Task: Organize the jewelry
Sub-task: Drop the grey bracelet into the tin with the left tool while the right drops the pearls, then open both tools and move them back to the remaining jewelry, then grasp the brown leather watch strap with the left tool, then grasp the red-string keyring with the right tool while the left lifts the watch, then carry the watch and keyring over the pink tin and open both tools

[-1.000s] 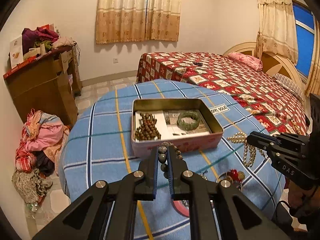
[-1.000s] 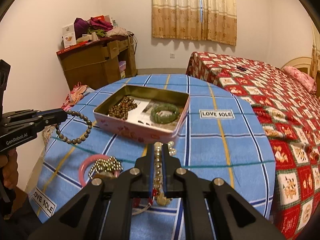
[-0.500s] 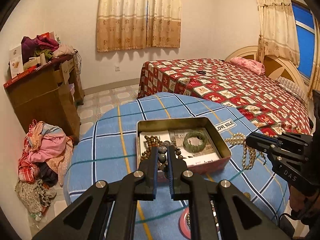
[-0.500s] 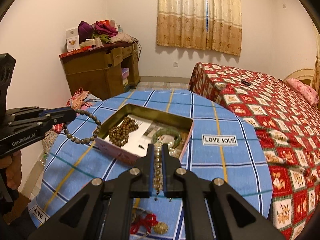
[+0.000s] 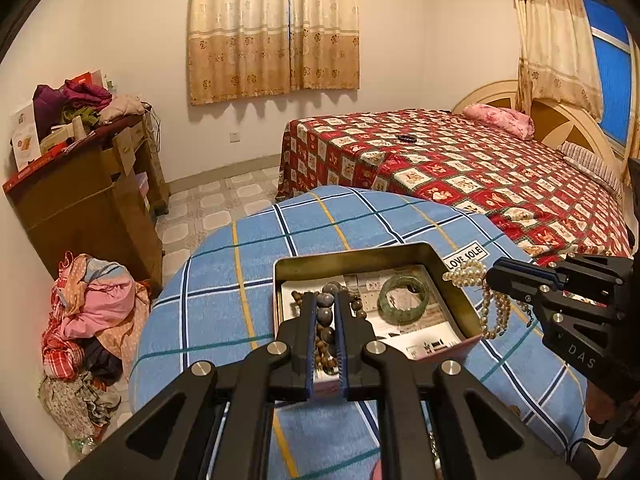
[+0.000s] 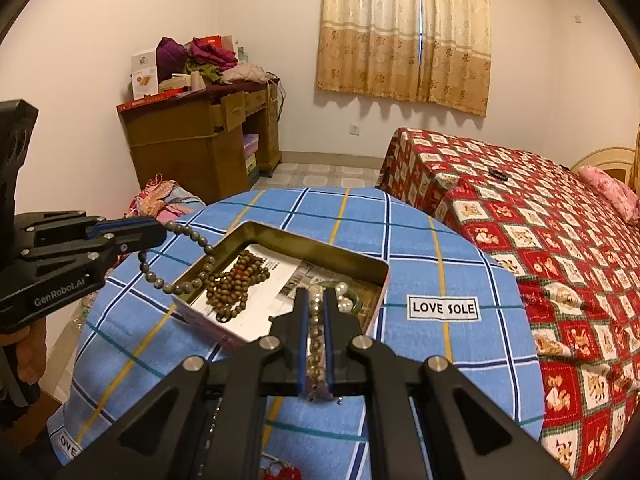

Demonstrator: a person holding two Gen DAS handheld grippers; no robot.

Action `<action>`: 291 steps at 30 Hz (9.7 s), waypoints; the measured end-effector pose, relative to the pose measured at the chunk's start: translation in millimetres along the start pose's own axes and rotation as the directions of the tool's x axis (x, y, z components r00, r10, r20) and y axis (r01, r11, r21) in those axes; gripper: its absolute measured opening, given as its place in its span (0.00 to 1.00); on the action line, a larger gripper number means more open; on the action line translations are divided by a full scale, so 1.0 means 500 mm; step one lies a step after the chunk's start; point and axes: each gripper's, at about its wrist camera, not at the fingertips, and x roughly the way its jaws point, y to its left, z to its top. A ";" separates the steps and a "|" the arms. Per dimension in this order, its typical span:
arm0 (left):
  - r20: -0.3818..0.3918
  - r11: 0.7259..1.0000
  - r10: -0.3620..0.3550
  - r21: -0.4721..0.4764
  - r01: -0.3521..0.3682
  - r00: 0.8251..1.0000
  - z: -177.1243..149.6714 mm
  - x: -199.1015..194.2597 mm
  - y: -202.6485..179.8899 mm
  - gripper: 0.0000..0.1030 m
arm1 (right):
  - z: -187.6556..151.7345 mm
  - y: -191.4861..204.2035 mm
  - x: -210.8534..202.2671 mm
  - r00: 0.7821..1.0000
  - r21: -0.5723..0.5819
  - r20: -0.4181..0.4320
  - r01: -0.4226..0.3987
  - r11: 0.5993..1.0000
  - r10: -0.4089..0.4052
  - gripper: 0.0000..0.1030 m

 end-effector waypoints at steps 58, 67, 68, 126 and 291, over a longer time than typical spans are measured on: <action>-0.085 0.999 0.037 0.030 -0.034 0.996 0.016 0.136 0.011 0.11 | 0.008 -0.019 0.137 0.996 0.028 -0.089 0.006 1.000 -0.004 0.18; -0.079 0.997 0.070 0.026 -0.068 0.994 -0.003 0.115 0.018 0.61 | -0.016 -0.024 0.115 0.995 0.046 -0.096 0.013 0.999 -0.009 0.54; -0.081 0.998 0.068 0.023 -0.066 0.994 -0.007 0.111 0.018 0.61 | -0.021 -0.025 0.111 0.995 0.049 -0.100 0.022 0.999 -0.017 0.54; -0.216 0.988 -0.150 0.010 0.156 0.965 -0.221 0.012 -0.112 0.29 | -0.257 0.003 -0.039 0.976 0.075 -0.211 -0.039 0.996 0.054 0.45; -0.146 0.998 -0.057 -0.001 0.057 0.988 -0.014 0.149 0.013 0.17 | 0.002 -0.022 0.167 0.989 0.007 -0.140 -0.039 0.999 0.040 0.08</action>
